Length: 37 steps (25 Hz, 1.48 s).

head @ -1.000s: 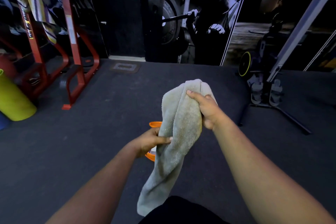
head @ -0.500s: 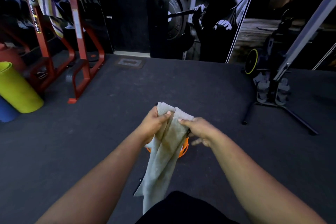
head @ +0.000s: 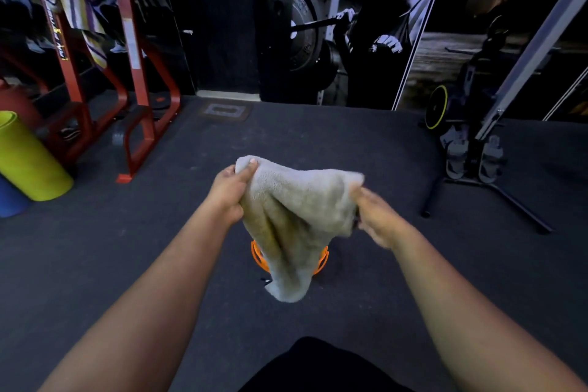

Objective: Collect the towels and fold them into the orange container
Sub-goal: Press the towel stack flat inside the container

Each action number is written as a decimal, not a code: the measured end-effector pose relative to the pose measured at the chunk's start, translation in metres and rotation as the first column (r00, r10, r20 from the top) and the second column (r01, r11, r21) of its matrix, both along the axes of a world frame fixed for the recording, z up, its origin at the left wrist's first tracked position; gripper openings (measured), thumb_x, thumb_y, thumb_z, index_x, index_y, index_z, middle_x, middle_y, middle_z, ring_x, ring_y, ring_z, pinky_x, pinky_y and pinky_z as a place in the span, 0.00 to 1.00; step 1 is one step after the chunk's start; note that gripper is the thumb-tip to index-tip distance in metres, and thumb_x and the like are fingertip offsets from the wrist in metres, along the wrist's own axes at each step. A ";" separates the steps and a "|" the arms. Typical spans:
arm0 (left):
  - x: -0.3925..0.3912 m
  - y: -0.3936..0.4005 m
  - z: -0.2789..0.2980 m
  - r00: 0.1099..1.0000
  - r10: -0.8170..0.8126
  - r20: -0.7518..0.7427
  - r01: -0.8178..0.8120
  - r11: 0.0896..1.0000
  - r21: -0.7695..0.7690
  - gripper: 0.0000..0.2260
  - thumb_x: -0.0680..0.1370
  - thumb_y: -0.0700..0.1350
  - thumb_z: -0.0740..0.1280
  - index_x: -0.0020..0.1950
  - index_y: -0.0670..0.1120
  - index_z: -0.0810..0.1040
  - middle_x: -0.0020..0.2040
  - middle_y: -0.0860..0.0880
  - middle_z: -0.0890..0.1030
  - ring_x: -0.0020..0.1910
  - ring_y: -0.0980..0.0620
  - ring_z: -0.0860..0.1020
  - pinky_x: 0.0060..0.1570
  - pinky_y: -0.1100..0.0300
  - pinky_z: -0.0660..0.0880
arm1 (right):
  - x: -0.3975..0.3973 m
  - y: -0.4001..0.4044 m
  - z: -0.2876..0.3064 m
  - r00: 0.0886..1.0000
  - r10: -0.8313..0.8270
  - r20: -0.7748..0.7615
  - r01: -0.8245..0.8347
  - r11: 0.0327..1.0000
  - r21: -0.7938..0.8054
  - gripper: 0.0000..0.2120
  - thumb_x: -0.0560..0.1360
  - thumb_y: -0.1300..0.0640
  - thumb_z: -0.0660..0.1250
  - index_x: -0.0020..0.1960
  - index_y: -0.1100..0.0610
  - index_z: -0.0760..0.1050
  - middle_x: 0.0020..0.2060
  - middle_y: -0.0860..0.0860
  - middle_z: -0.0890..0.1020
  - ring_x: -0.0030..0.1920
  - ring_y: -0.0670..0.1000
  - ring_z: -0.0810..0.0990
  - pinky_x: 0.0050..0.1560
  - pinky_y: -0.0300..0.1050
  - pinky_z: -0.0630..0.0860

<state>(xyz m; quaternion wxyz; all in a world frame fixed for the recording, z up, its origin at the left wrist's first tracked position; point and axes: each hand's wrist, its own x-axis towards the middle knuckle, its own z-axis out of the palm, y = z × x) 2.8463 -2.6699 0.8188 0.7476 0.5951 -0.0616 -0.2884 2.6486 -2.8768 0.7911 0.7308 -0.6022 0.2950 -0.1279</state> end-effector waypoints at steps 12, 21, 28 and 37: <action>0.010 0.010 0.003 0.950 -0.252 0.187 0.242 0.968 0.074 0.15 0.83 0.45 0.66 0.65 0.36 0.78 0.57 0.38 0.84 0.54 0.42 0.83 0.54 0.48 0.81 | 0.000 -0.014 0.011 0.988 0.151 -0.020 -0.151 0.966 -0.210 0.18 0.76 0.53 0.74 0.63 0.60 0.78 0.55 0.54 0.86 0.56 0.53 0.85 0.59 0.52 0.81; 0.003 0.011 -0.001 0.899 -0.375 0.227 0.306 0.908 0.288 0.16 0.81 0.52 0.70 0.60 0.41 0.81 0.54 0.44 0.87 0.54 0.43 0.85 0.54 0.49 0.82 | 0.002 -0.029 0.014 0.930 -0.205 0.307 0.136 0.963 0.232 0.18 0.80 0.57 0.69 0.67 0.62 0.75 0.61 0.59 0.83 0.62 0.58 0.81 0.61 0.53 0.80; 0.017 0.014 -0.010 0.932 -0.302 0.200 0.279 0.951 0.135 0.10 0.80 0.41 0.71 0.61 0.40 0.79 0.55 0.41 0.86 0.54 0.43 0.85 0.52 0.50 0.83 | -0.001 -0.020 0.004 0.983 -0.146 0.108 0.157 0.983 -0.095 0.08 0.79 0.60 0.69 0.59 0.59 0.79 0.53 0.56 0.86 0.55 0.56 0.83 0.53 0.50 0.79; 0.023 0.011 -0.019 0.993 0.063 0.104 -0.072 0.994 0.078 0.25 0.74 0.39 0.77 0.68 0.37 0.73 0.60 0.36 0.82 0.54 0.43 0.84 0.57 0.47 0.81 | -0.005 -0.018 -0.003 0.991 0.105 -0.088 -0.124 0.959 -0.254 0.06 0.79 0.59 0.70 0.55 0.60 0.82 0.48 0.54 0.87 0.47 0.53 0.85 0.44 0.39 0.80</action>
